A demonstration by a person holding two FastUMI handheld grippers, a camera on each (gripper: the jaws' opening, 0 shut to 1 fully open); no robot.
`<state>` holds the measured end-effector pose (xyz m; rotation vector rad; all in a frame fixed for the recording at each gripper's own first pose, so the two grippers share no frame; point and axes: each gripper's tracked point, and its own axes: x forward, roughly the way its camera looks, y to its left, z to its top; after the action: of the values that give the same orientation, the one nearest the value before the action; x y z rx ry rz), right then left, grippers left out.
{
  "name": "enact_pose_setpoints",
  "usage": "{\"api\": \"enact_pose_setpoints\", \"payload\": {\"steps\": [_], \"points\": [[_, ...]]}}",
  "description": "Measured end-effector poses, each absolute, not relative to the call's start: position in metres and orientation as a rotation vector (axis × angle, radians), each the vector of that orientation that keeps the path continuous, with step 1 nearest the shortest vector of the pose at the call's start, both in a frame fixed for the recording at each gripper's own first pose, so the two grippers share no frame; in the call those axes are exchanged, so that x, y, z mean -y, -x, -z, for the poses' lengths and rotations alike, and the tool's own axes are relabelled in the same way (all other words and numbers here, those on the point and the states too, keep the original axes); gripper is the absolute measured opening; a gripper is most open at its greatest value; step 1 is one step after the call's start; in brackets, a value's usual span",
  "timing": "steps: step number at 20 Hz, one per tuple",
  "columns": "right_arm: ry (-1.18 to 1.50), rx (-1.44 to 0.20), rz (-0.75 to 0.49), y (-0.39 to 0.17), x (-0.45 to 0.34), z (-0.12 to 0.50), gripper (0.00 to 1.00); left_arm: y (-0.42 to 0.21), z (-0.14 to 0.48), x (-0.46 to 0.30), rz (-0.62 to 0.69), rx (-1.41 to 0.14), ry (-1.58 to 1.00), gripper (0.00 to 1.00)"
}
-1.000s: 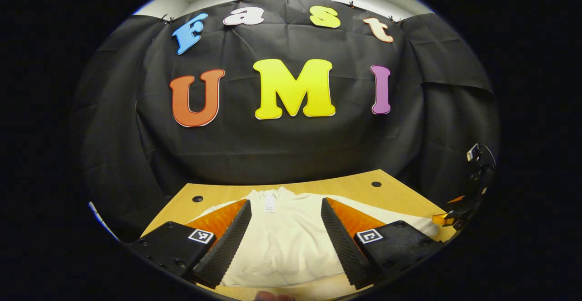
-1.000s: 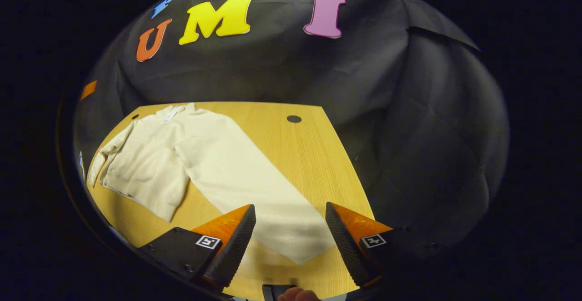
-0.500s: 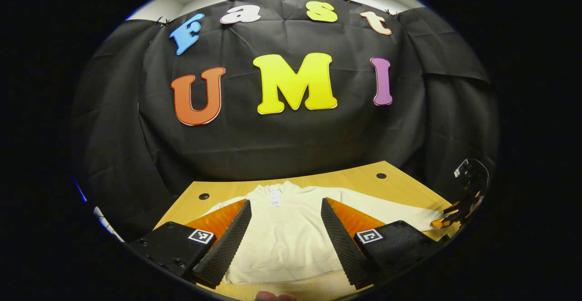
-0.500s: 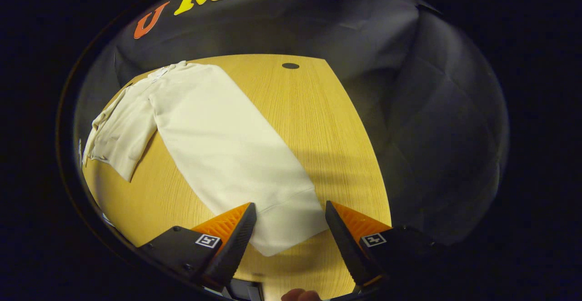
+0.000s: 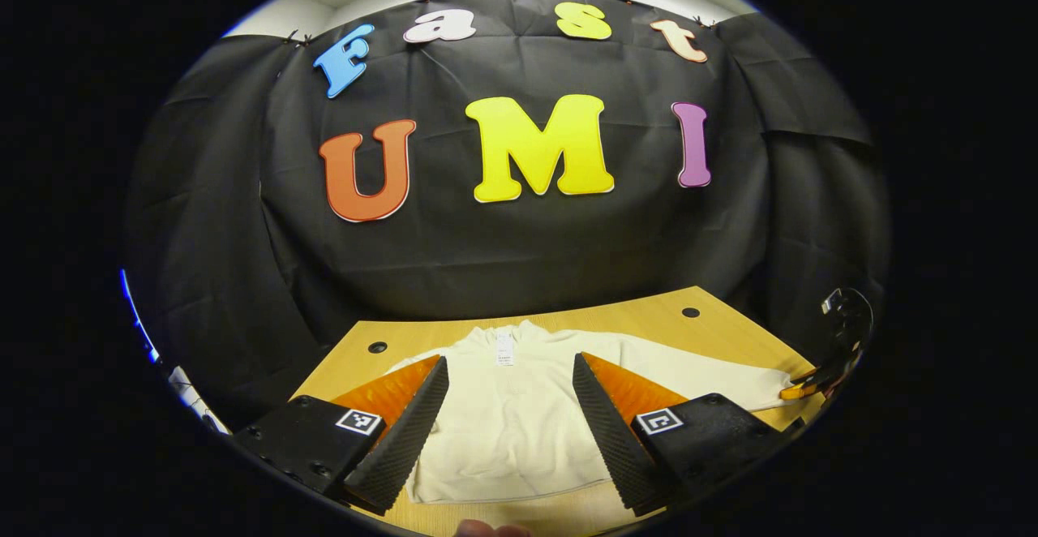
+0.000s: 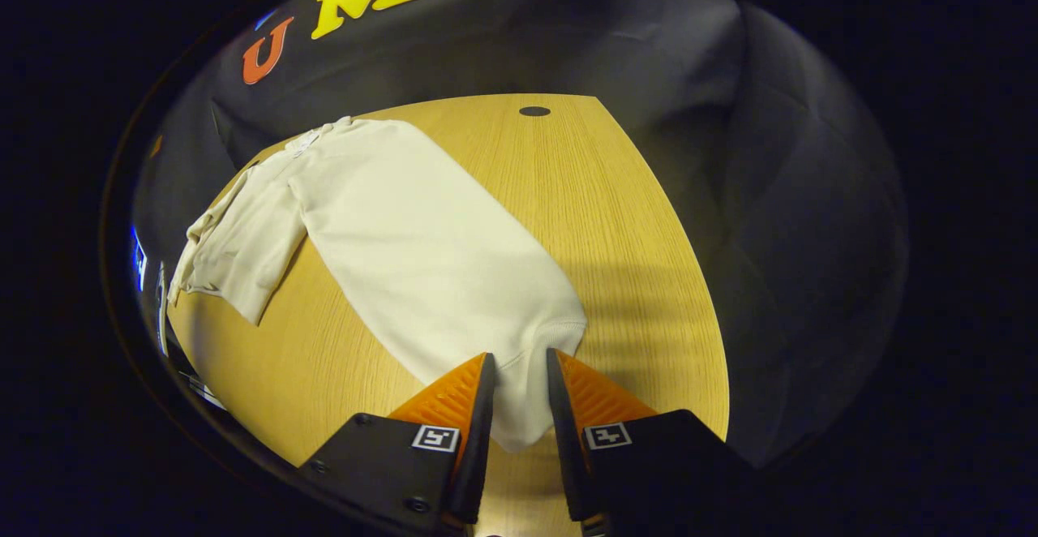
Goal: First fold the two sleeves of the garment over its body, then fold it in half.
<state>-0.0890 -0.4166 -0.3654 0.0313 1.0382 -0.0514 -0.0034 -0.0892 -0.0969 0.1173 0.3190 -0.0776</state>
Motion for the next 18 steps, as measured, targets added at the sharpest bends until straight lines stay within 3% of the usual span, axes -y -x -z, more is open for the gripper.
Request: {"api": "enact_pose_setpoints", "payload": {"steps": [1, 4, 5, 10, 18], "points": [[-0.049, -1.037, 0.062, 0.088, 0.417, 0.366, 0.13, 0.005, 0.097, 0.087, 0.074, -0.322, -0.117, 0.98], [-0.103, -1.049, 0.096, 0.089, 0.42, 0.368, 0.13, 0.008, 0.096, 0.08, 0.059, -0.321, -0.106, 0.98], [-0.153, -1.062, 0.111, 0.086, 0.415, 0.364, 0.04, 0.009, 0.095, 0.077, 0.054, -0.319, -0.102, 0.98], [-0.173, -1.014, 0.118, 0.076, 0.403, 0.33, 0.04, 0.015, 0.094, 0.053, 0.014, -0.307, -0.082, 0.98], [-0.072, -0.816, -0.084, -0.008, 0.317, 0.199, 0.03, 0.029, 0.098, 0.007, -0.063, -0.292, -0.056, 0.98]]}}
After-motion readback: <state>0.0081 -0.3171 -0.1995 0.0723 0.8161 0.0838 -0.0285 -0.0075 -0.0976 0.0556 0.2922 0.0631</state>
